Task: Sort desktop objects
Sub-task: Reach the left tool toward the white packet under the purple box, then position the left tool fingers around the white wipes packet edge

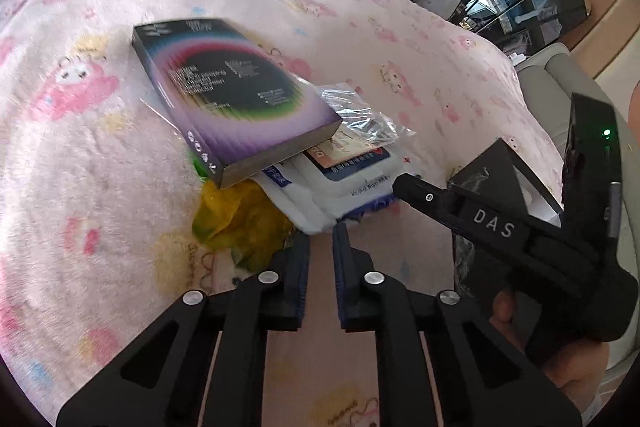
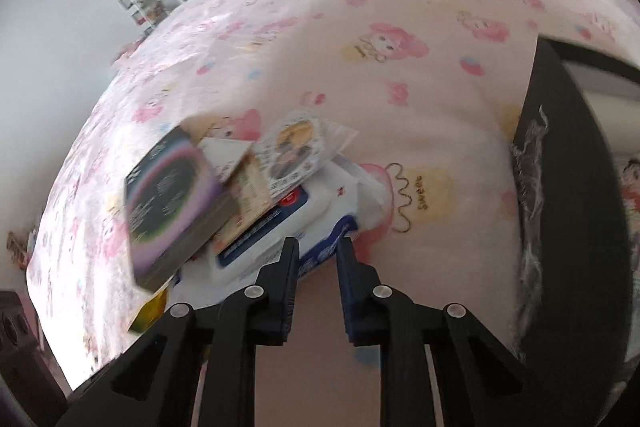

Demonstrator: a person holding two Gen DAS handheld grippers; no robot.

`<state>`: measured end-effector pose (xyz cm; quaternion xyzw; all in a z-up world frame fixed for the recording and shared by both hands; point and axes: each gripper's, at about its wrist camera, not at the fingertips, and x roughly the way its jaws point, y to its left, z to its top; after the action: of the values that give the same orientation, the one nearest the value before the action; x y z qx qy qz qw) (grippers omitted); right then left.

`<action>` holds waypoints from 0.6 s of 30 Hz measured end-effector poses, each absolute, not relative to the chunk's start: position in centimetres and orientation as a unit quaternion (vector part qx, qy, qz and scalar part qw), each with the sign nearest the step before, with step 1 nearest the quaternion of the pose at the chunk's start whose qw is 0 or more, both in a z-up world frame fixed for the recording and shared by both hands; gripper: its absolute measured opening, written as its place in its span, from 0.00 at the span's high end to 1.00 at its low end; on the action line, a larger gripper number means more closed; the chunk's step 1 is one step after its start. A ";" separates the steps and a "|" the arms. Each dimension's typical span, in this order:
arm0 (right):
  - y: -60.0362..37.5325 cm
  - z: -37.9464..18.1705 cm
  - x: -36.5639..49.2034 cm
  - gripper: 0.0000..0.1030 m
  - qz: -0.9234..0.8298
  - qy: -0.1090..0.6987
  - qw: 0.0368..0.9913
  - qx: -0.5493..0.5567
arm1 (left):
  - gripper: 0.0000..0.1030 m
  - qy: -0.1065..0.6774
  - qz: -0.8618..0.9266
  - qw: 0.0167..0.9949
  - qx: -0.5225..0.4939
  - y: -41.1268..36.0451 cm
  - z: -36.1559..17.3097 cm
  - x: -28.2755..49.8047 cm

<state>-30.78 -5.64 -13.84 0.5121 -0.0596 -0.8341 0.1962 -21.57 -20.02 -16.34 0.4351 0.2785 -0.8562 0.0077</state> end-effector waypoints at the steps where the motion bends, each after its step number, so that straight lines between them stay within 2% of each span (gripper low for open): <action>1: -5.8 -13.5 -30.4 0.85 -0.833 -0.058 0.202 0.512 | 0.91 0.284 -0.857 0.008 0.429 -20.2 -16.1 -21.0; 5: -5.7 -12.9 -29.5 0.85 -0.835 -0.059 0.198 0.510 | 0.90 0.317 -0.848 0.008 0.424 -21.4 -16.2 -20.4; 6: -5.3 -13.1 -29.7 0.82 -0.837 -0.063 0.184 0.512 | 0.88 0.332 -0.842 0.005 0.425 -21.9 -16.4 -20.7; 7: -4.9 -13.3 -29.9 0.76 -0.838 -0.067 0.169 0.514 | 0.86 0.344 -0.837 0.001 0.425 -22.3 -16.6 -21.0; 8: -4.3 -13.6 -30.3 0.70 -0.836 -0.077 0.156 0.520 | 0.79 0.354 -0.834 -0.004 0.423 -22.7 -16.7 -21.2; 9: -3.8 -14.0 -30.6 0.59 -0.835 -0.087 0.142 0.525 | 0.71 0.361 -0.831 -0.009 0.423 -23.0 -16.8 -21.6; 10: -3.3 -14.4 -31.0 0.54 -0.832 -0.097 0.129 0.530 | 0.71 0.364 -0.830 -0.013 0.423 -23.2 -17.0 -22.1; 12: -3.2 -15.4 -32.0 0.54 -0.824 -0.113 0.128 0.540 | 0.71 0.362 -0.831 -0.016 0.423 -23.3 -17.2 -23.2; 13: -3.3 -15.8 -32.6 0.52 -0.821 -0.121 0.134 0.542 | 0.72 0.357 -0.832 -0.015 0.424 -23.2 -17.3 -23.7; 15: -3.3 -16.6 -33.6 0.50 -0.814 -0.145 0.146 0.543 | 0.94 0.346 -0.835 -0.013 0.428 -23.0 -17.5 -24.6; 18: -3.2 -17.4 -34.9 0.50 -0.808 -0.183 0.156 0.538 | 0.96 0.345 -0.837 -0.010 0.425 -22.8 -17.8 -24.7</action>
<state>-34.85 -3.19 -17.42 0.5384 -0.1833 -0.8075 0.1564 -24.72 -22.82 -17.81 0.4253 0.3450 -0.8367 -0.0102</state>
